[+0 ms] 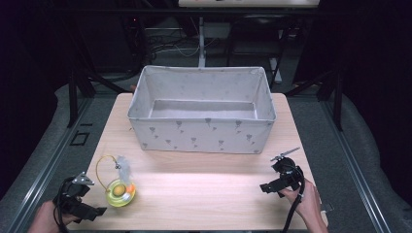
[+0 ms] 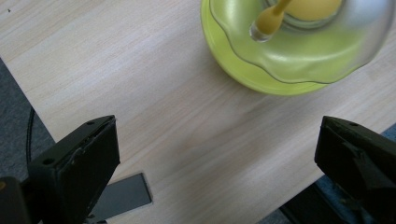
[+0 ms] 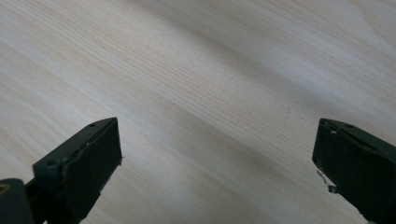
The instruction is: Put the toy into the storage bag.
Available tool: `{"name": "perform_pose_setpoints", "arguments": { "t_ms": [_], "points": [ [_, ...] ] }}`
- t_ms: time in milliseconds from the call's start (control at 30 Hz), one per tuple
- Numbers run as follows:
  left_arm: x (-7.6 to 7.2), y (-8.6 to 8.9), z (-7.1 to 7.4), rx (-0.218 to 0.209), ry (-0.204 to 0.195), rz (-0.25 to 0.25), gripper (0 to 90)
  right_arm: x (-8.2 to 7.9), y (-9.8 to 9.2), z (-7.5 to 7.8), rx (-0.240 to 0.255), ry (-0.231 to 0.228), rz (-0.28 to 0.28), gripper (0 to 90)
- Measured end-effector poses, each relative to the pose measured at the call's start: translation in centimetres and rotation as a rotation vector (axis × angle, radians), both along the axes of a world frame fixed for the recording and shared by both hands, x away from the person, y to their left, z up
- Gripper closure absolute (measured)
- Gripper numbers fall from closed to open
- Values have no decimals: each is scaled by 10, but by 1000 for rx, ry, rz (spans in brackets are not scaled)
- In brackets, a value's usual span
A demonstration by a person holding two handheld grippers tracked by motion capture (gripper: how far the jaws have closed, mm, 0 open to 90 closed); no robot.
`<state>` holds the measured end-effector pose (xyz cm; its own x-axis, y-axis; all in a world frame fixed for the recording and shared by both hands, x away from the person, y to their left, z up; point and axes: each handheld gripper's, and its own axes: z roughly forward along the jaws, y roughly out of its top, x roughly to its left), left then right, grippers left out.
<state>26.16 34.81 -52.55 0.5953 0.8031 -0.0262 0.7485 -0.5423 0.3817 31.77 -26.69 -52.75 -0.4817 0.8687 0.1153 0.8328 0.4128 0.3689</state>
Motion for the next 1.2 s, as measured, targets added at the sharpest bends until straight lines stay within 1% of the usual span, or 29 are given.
{"name": "perform_pose_setpoints", "arguments": {
  "t_ms": [67, 133, 167, 233, 267, 333, 400, 433, 467, 500, 667, 767, 867, 933, 967, 1000, 1067, 1100, 1133, 1167, 1200],
  "points": [
    [0, -1, 1, 1, -1, -3, 2, 0, 0, 1, -1, -2, 2, 19],
    [-1, -2, 2, 2, 9, -10, 2, 0, 0, 0, 17, -3, -4, 20],
    [0, -3, 2, 6, 7, -17, 2, 0, 0, -1, 27, -4, -11, 21],
    [0, -3, 3, 10, 14, -24, 2, -1, 0, -1, 28, -5, -11, 21],
    [0, -2, 5, 4, 12, -18, 2, 0, -1, 0, 19, -3, -11, 23],
    [0, -1, 7, -7, 11, -13, 2, 0, -1, -1, 20, 0, -10, 23],
    [0, 0, 9, -7, 16, -18, 2, 1, -2, -1, 17, 5, -6, 26],
    [-1, 0, 10, -5, 14, -16, 2, 0, 0, -2, 26, -7, -24, 26],
    [-1, 0, 10, -5, 14, -16, 2, 0, 0, -2, 26, -7, -24, 26],
    [-1, 0, 12, -6, 13, -13, 2, 0, -1, -1, 16, -1, -14, 26],
    [-1, -3, 14, 5, 15, -25, 2, 0, -1, 0, 13, -2, -13, 27],
    [-1, -6, 16, 18, 23, -40, 2, 0, -1, -1, 9, -1, -14, 27],
    [-1, -9, 20, 27, 24, -49, 3, 0, -1, 0, 10, 0, -11, 28],
    [-1, -11, 23, 41, 30, -58, 5, 1, -1, 1, 10, 5, -9, 28],
    [1, -12, 27, 42, 38, -54, 6, 1, 1, 1, 19, -10, -14, 29],
    [1, -12, 27, 42, 38, -54, 8, 1, 1, 1, 19, -10, -14, 29],
    [1, -12, 32, 42, 39, -52, 11, 1, 2, 1, 29, -8, -8, 32],
    [1, -12, 35, 39, 36, -54, 15, 1, 1, 1, 18, -10, -4, 32],
    [1, -12, 37, 32, 40, -56, 26, 1, 1, 1, 39, -14, -15, 32],
    [1, -13, 39, 31, 44, -58, 26, 1, 1, 1, 39, -14, -15, 32],
    [0, -14, 41, 34, 51, -64, 25, 1, 0, 2, 27, -6, -8, 32]
  ]
}}
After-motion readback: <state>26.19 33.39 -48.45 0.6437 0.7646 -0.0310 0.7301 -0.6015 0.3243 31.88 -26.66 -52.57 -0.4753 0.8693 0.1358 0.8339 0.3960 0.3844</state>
